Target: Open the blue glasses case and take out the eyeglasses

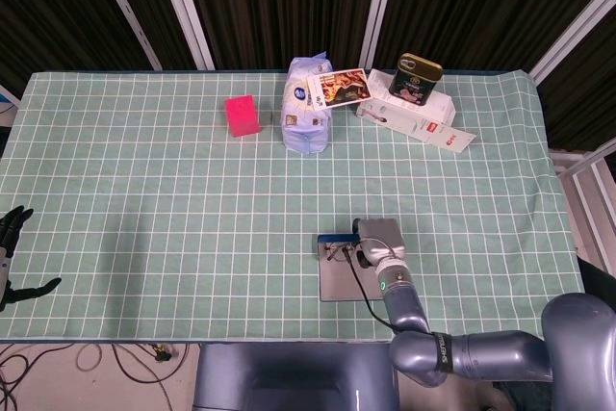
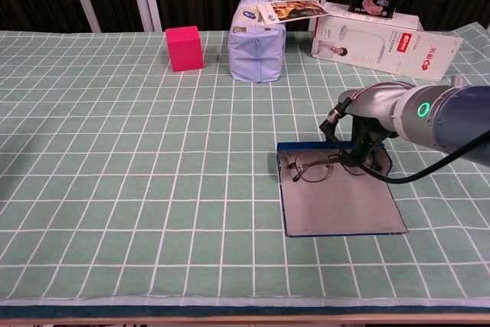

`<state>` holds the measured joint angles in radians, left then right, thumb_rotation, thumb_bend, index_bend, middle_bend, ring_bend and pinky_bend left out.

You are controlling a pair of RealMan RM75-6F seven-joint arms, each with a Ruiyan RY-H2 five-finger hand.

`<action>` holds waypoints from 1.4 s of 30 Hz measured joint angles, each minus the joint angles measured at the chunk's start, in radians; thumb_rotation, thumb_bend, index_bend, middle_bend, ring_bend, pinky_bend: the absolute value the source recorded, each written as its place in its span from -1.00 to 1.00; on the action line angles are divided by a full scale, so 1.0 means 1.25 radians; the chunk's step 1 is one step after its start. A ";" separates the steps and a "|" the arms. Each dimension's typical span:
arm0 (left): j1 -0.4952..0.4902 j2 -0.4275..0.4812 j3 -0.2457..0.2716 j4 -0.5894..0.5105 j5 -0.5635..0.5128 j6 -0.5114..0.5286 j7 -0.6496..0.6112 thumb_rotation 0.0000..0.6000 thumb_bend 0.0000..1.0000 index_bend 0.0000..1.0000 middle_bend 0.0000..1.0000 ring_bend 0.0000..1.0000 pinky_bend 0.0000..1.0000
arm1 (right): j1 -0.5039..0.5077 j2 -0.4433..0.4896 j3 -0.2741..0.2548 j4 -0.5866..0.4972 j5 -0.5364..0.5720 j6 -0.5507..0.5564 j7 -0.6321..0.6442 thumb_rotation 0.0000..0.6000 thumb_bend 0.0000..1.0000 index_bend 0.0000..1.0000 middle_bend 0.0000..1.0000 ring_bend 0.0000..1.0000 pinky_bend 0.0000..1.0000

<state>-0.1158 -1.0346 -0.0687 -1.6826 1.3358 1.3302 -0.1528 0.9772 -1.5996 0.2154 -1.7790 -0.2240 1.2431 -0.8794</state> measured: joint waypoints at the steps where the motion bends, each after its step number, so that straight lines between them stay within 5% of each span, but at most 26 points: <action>1: 0.000 0.000 0.000 0.000 0.000 -0.001 0.000 1.00 -1.00 -1.00 -1.00 -1.00 -1.00 | 0.000 -0.001 0.001 0.000 0.002 -0.001 -0.001 1.00 -0.03 -0.31 0.82 0.97 1.00; 42: -0.001 0.001 -0.003 -0.001 -0.007 -0.004 -0.002 1.00 -1.00 -1.00 -1.00 -1.00 -1.00 | -0.003 -0.033 0.017 0.062 0.015 -0.018 -0.003 1.00 0.02 -0.13 0.82 0.97 1.00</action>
<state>-0.1168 -1.0333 -0.0723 -1.6839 1.3271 1.3252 -0.1548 0.9739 -1.6404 0.2368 -1.7011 -0.2051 1.2200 -0.8830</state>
